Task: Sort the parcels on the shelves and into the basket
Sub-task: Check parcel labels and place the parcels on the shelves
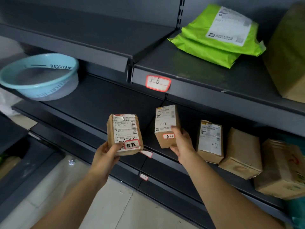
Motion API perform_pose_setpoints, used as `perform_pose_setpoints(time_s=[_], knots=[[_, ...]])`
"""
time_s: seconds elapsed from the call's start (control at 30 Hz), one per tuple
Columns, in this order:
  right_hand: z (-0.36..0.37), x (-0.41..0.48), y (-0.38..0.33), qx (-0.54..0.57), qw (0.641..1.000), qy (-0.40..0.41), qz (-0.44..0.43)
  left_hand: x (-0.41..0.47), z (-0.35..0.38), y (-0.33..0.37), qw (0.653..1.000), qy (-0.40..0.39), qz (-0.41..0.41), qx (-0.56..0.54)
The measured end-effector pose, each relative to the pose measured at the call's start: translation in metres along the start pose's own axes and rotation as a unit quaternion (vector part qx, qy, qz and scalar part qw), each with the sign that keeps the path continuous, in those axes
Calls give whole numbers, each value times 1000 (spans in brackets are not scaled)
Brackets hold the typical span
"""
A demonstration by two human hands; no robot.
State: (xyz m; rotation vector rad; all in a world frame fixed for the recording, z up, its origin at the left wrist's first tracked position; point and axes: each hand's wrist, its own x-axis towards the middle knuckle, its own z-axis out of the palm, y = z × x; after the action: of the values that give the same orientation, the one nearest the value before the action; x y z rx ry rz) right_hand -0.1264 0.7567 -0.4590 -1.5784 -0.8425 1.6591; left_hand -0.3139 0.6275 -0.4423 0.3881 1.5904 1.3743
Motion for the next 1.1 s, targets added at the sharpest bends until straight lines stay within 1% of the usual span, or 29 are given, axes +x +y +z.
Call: perform_pose_setpoints(time_s=[0.03,0.07,0.13,0.23,0.27,0.3,0.33,0.37,0.4,0.43,0.47,0.5,0.53,0.6,0.63,0.67,0.73,0.8,0.87,0.9,0.97,1.03,1.1], knots=[[3,-1,-1,66,997,-25,39,0,0,1,1000,3,-1,-4],[6,-1,-1,89,994,-35,60,0,0,3,1000,6,-1,-8],[13,0,2,66,995,-34,68,1,2,6,1000,7,-1,-15],[14,-2,8,-61,998,11,30,4,3,10,1000,-4,9,-14],[10,-3,8,-113,993,26,-3,5,5,11,1000,-6,12,-12],[3,-6,6,-173,982,47,-56,6,6,13,1000,-10,15,-9],[-7,-10,4,-239,960,77,-125,7,9,13,1000,-13,19,-6],[-18,-16,1,-317,919,120,-202,7,11,13,1000,-17,21,-2],[-30,-21,-1,-394,860,172,-276,7,15,14,1000,-20,23,2],[-41,-23,-1,-458,794,223,-330,7,19,14,999,-24,27,3],[-50,-21,1,-510,739,262,-353,7,23,15,999,-30,32,-1],[-57,-19,1,-552,709,277,-340,7,27,16,999,-34,36,-8],[-64,-16,3,-588,707,266,-290,7,31,17,998,-37,40,-15],[-72,-8,8,-626,726,229,-172,7,37,20,998,-43,49,-11],[-75,-5,11,-633,730,217,-137,7,39,20,998,-46,53,-4],[-75,-4,15,-642,727,210,-123,8,40,21,997,-48,56,2],[-73,-3,19,-652,720,198,-129,8,40,21,997,-50,60,9],[-71,-6,16,-639,731,196,-135,6,41,22,997,-44,59,9],[-72,-7,13,-611,752,208,-134,3,42,22,998,-41,57,2],[-75,-7,12,-587,770,216,-130,0,42,22,998,-42,57,0],[-81,-7,10,-500,828,222,-124,-3,42,21,997,-46,58,0],[-86,-11,5,-376,896,200,-124,-5,41,21,997,-50,63,2],[-85,-16,2,-226,956,160,-99,-6,40,23,997,-47,66,9]])
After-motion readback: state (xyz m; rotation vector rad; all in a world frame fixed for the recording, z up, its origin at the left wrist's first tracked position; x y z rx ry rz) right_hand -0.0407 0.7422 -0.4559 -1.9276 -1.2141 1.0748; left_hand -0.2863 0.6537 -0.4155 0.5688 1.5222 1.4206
